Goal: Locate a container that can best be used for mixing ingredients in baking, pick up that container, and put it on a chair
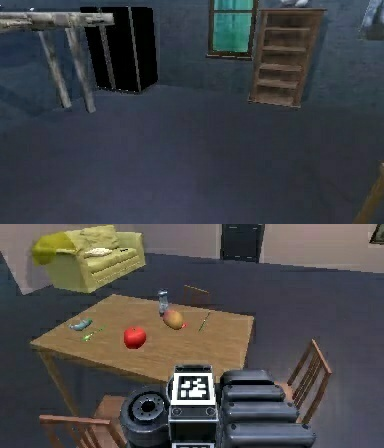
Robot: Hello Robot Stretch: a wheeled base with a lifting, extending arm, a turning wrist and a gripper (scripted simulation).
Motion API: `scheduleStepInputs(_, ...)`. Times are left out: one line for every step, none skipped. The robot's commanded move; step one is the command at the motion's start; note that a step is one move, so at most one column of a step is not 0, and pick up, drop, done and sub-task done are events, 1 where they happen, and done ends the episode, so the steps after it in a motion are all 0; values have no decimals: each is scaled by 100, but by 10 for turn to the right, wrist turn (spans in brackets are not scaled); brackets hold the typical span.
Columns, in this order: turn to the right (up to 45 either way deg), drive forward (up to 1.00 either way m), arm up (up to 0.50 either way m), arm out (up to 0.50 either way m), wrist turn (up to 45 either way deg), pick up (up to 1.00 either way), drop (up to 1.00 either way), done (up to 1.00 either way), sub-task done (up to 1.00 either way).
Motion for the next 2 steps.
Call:
scheduleStepInputs(-450, 0, 0, 0, 0, 0, 0, 0, 0)
scheduleStepInputs(-450, 0, 0, 0, 0, 0, 0, 0, 0)
